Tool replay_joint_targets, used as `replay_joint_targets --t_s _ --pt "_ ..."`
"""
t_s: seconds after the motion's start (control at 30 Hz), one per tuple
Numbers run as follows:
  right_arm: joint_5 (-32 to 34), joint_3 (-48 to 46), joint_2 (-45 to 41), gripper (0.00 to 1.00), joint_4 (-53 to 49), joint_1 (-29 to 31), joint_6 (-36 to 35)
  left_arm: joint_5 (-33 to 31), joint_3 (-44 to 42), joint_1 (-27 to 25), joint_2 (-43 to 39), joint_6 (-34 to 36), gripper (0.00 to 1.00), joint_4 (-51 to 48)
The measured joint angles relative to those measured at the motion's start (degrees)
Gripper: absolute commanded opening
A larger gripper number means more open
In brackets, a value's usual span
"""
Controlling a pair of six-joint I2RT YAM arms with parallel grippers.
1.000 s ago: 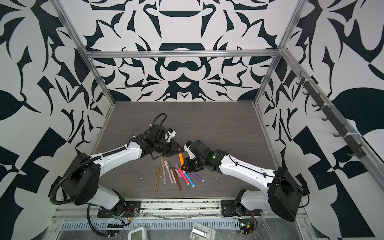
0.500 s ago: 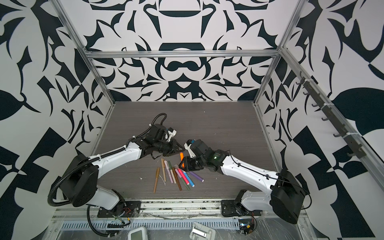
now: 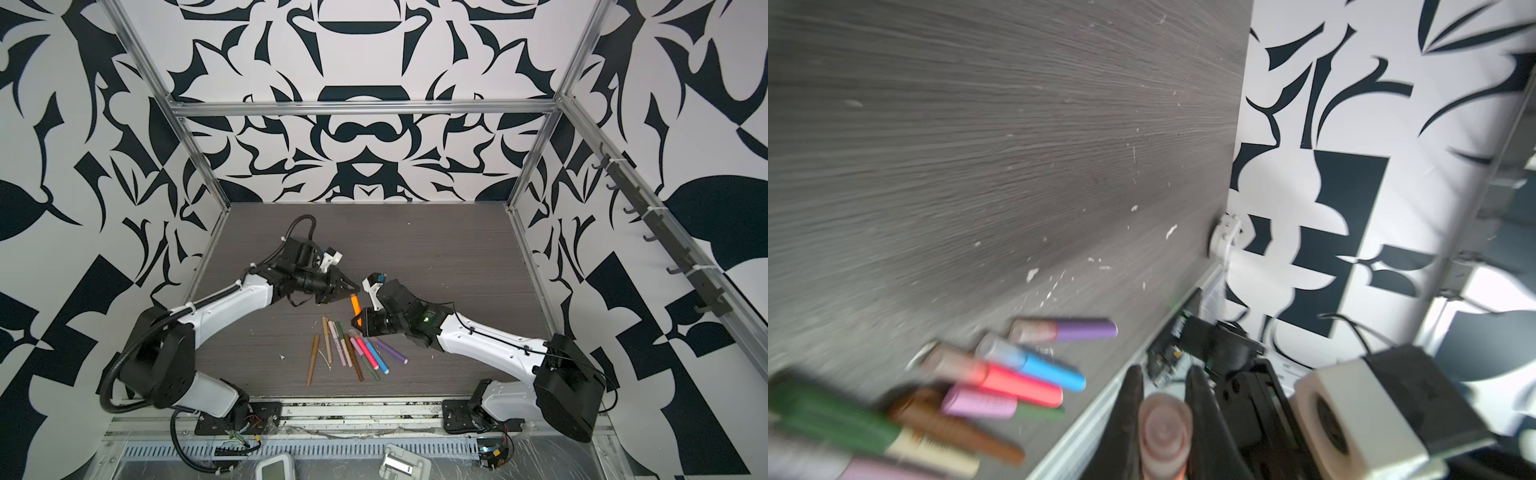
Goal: Open the pen caps
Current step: 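Lift the orange marker toward the left gripper and grip its cap with the left gripper, then pull the cap off with the left gripper while the right gripper holds the marker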
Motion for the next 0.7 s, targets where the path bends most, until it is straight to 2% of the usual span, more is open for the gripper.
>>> replay_joint_targets --t_s 0.1,0.17,0.3,0.5,0.7 --pt "-0.2 -4.0 -3.5 0.0 -5.0 3.2 0.7 -8.3 10.9 8.2 7.7 5.1 0.0 -2.2" --pt "0.5 -4.5 -5.7 0.0 -8.8 3.5 0.9 -12.5 13.0 9.4 10.1 7.1 0.0 -3.4" --pt "4.1 -3.8 -9.5 0.0 -13.9 1.9 0.6 -18.8 15.3 4.2 14.4 10.5 0.0 -8.5" --pt "12.4 -0.6 -9.6 0.0 -22.5 -0.2 -0.7 -28.1 23.2 -3.7 23.1 15.6 0.0 -18.0" --pt "21.4 0.3 -9.9 0.0 -29.5 -0.2 -0.7 -35.0 29.4 -5.2 29.5 18.8 0.0 -25.6"
